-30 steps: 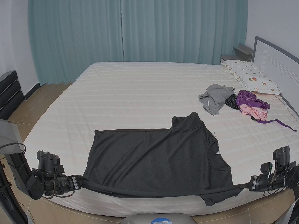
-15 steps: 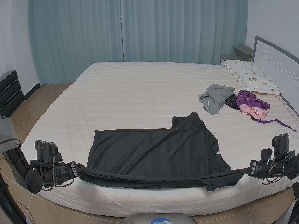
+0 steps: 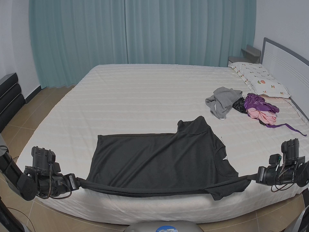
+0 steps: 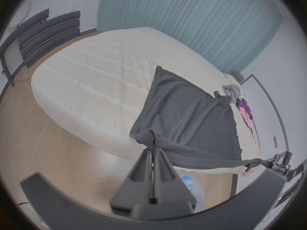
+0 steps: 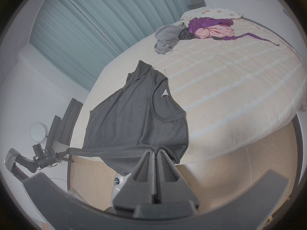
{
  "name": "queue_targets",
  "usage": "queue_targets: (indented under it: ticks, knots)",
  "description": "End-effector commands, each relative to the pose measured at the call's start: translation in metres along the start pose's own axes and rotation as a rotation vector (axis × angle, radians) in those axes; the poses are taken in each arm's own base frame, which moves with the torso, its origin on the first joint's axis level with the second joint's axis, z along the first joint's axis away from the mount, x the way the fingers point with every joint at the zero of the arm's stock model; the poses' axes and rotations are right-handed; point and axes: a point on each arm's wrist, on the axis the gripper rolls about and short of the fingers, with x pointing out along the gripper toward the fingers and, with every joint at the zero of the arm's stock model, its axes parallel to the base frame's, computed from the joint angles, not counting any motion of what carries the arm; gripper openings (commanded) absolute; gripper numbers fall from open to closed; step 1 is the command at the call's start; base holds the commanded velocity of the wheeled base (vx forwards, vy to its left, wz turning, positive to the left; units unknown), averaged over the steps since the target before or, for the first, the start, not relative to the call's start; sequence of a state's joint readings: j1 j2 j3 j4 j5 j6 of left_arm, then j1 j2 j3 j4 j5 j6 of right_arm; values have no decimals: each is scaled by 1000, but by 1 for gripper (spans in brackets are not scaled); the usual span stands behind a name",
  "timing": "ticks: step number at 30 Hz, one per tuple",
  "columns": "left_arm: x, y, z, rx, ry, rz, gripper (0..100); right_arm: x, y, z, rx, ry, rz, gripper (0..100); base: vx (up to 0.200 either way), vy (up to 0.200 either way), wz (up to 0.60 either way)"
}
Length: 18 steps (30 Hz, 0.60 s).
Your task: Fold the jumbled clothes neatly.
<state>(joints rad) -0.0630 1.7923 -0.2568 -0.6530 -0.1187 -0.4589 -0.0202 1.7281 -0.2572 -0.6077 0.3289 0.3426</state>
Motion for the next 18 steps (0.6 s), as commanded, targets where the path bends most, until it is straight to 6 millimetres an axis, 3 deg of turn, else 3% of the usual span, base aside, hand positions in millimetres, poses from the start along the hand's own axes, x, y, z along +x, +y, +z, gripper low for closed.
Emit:
queue_targets:
  ticks: [1,4,18]
  knots:
    - [-6,-3,5,10,-27,-12,0,-4,4,1,-13,-16,12,0,0,0,0]
    - [-3,-4,8,9,-32,-12,0,-2,5,4,-17,-24,14,0,0,0,0]
    - [44,-12,44,-38,-45,-6,0,32,5,38,-2,-34,16,0,0,0,0]
